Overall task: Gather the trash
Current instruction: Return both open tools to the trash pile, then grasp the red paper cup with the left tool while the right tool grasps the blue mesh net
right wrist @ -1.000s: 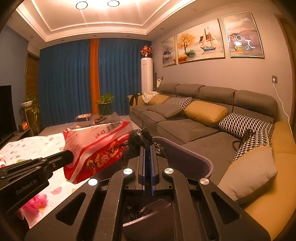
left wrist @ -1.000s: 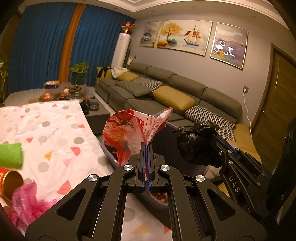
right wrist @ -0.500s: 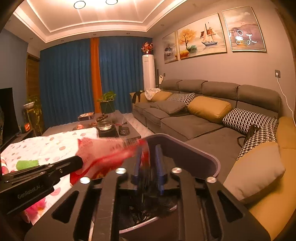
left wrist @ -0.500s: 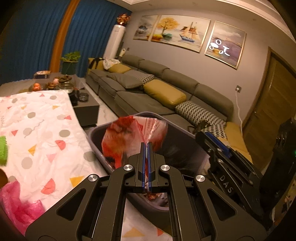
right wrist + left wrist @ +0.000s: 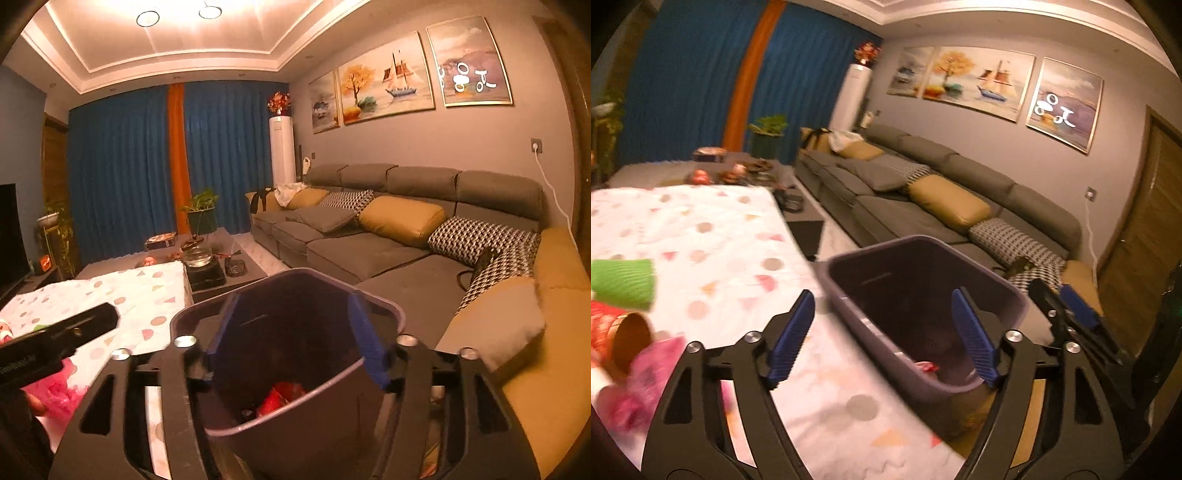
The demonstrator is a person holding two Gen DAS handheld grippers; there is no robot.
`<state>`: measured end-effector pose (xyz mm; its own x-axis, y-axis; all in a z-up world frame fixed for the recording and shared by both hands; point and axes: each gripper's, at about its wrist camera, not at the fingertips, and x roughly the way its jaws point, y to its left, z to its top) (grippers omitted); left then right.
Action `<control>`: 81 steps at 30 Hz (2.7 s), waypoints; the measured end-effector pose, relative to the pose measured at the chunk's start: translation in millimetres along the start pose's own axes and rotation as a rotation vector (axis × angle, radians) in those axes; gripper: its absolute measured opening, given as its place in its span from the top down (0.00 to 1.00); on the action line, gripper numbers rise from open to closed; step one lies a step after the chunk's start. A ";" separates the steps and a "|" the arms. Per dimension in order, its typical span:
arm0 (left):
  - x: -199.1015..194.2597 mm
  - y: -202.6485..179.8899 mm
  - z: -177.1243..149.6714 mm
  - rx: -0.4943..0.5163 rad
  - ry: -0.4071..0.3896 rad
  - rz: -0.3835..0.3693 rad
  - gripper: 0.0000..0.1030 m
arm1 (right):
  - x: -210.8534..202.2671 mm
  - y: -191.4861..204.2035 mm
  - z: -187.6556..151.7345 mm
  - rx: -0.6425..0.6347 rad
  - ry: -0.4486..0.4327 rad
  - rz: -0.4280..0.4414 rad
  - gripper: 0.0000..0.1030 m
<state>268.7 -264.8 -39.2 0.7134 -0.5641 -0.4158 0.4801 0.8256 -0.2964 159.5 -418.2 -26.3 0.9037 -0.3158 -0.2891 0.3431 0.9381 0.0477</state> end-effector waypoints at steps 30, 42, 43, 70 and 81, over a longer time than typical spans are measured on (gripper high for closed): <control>-286.6 140.5 -85.6 -0.109 -0.188 0.497 0.21 | -141.8 161.4 -53.9 -0.061 0.025 0.333 0.18; -312.8 174.7 -112.2 -0.117 -0.149 0.506 0.21 | -158.5 229.2 -77.0 -0.151 0.066 0.428 0.18; -312.0 177.0 -112.7 -0.120 -0.144 0.503 0.21 | -158.6 232.2 -78.4 -0.157 0.069 0.431 0.18; -236.0 214.2 -104.3 -0.134 0.142 0.430 0.97 | -132.3 273.5 -102.6 -0.261 0.174 0.475 0.25; -242.7 221.8 -98.5 -0.185 0.100 0.385 0.98 | -109.8 304.1 -107.9 -0.334 0.278 0.491 0.38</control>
<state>151.8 54.0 -88.7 0.7651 -0.2219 -0.6044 0.0831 0.9649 -0.2491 137.0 -82.9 -83.2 0.8197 0.1672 -0.5479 -0.2313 0.9716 -0.0497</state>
